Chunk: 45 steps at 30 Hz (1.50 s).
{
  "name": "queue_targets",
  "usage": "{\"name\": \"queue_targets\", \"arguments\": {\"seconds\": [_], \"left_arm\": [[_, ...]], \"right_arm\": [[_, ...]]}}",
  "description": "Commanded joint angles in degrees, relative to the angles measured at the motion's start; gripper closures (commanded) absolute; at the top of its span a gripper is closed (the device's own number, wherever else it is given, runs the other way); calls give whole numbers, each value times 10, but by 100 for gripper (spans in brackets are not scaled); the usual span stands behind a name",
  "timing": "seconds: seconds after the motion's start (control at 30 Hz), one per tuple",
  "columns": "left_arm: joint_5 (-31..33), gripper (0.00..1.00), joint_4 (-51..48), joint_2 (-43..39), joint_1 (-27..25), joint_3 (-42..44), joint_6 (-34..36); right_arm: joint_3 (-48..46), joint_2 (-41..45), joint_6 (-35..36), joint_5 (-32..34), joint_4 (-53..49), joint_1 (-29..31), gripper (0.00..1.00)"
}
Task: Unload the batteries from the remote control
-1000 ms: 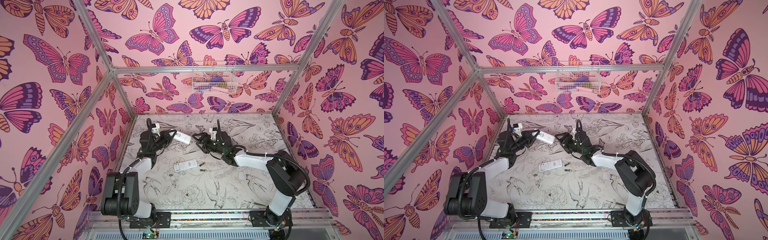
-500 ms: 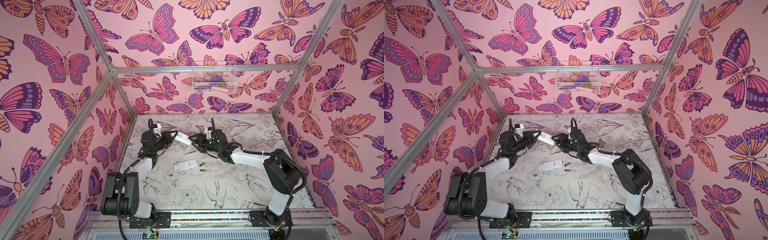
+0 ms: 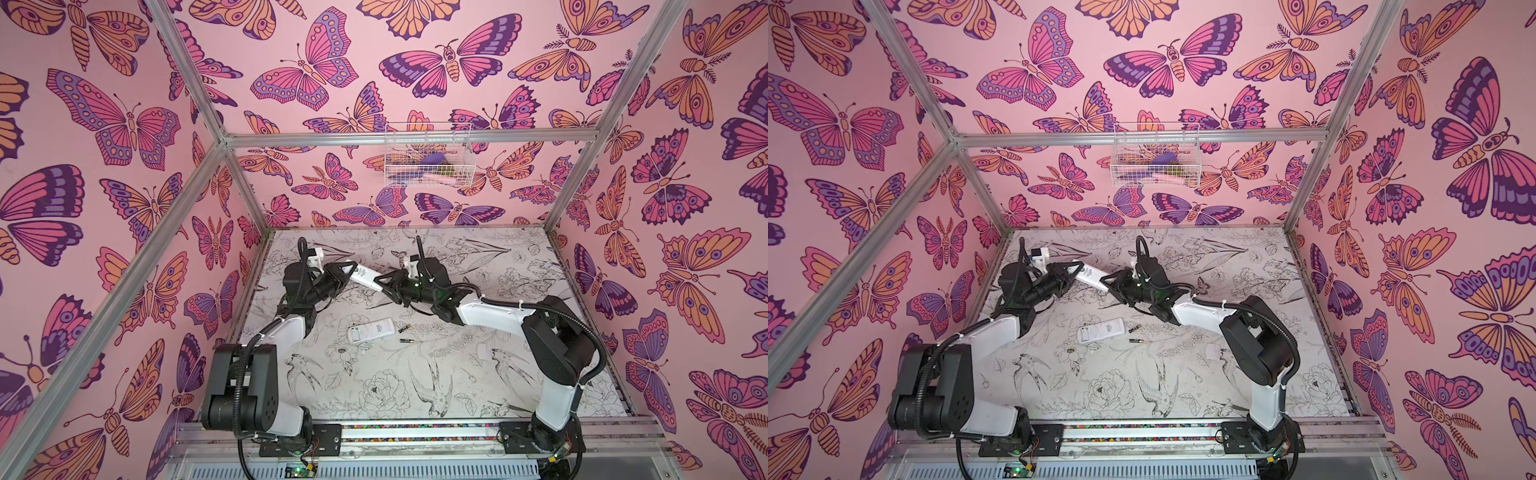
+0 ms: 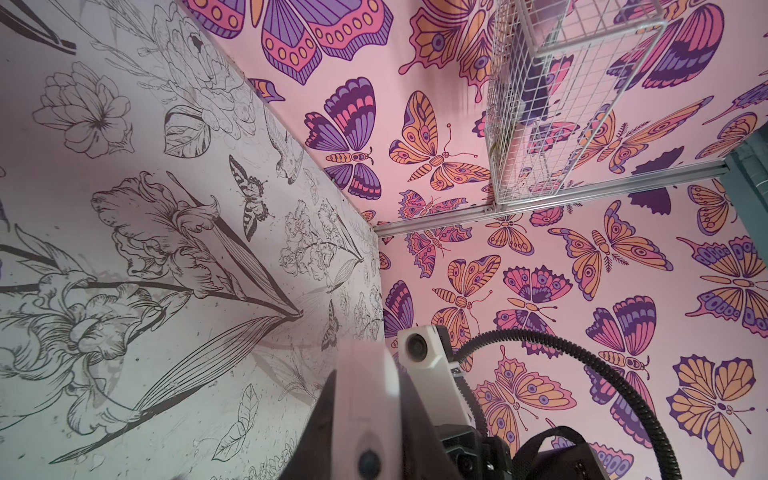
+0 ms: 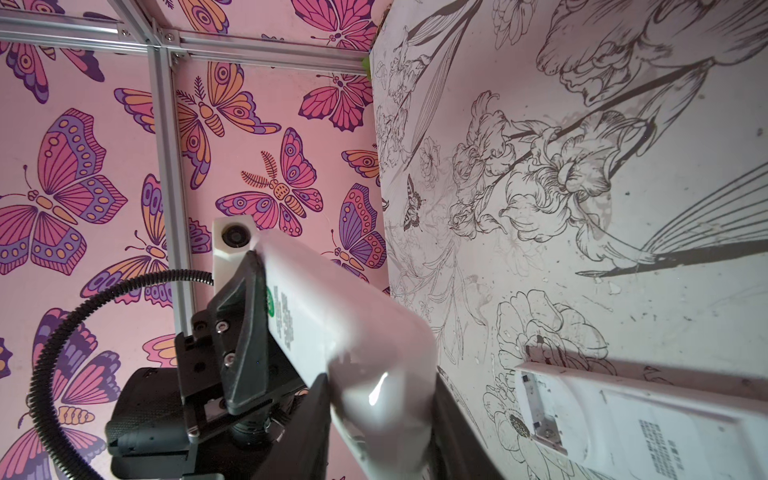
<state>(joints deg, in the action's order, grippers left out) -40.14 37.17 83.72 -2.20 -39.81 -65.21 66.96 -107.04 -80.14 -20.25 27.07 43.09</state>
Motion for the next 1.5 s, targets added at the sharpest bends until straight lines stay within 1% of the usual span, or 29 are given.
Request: {"name": "queue_targets", "arguments": {"seconds": [0.0, 0.1, 0.2, 0.27, 0.33, 0.43, 0.5, 0.57, 0.63, 0.7, 0.77, 0.87, 0.97, 1.1, 1.2, 1.33, 1.47], "left_arm": [[-16, 100, 13, -10, -4, -13, 13], [-3, 100, 11, -6, -3, -10, 19], [-10, 100, 8, -9, 0, -12, 15], [-13, 100, 8, -7, -2, -11, 26], [0, 100, 8, -3, -1, -9, 26], [-7, 100, 4, -5, 0, -13, 21], [-14, 100, 4, -4, 0, -13, 29], [-3, 100, 4, 0, 0, -10, 30], [1, 100, -1, 0, 0, -9, 23], [-8, 100, -2, -2, -3, -10, 18], [-10, 100, -3, -1, -7, -11, 28], [1, 100, -4, 1, -6, -10, 28], [-12, 100, -3, -3, -7, -12, 31], [7, 100, -5, 0, -8, -4, 41], [-3, 100, -14, -1, -8, -6, 47], [11, 100, -14, 5, -9, -3, 55], [-2, 100, -18, 2, -10, -7, 54]], "right_arm": [[8, -12, 1, -9, -2, -2, 69], [1, -5, 16, -2, -21, -3, 70], [-9, -2, 2, -10, -9, -8, 71], [-12, 5, 15, -10, -16, -8, 71], [-21, 10, 25, -2, -27, -9, 71], [-35, 16, 6, -9, -13, -15, 69], [-37, 24, 15, -9, -15, -16, 67], [-38, 28, 29, -6, -27, -16, 65], [-36, 28, 25, -8, -26, -18, 65], [-35, 28, 16, -18, -13, -20, 65], [-31, 32, 26, -20, -11, -20, 65], [-35, 35, 26, -14, -10, -22, 67], [-33, 37, 9, -27, 17, -24, 70], [-34, 47, 29, -21, -3, -24, 71], [-40, 55, 23, -24, 1, -24, 72], [-51, 64, 30, -20, 2, -24, 73], [-42, 58, 27, -29, 8, -23, 76]]}}
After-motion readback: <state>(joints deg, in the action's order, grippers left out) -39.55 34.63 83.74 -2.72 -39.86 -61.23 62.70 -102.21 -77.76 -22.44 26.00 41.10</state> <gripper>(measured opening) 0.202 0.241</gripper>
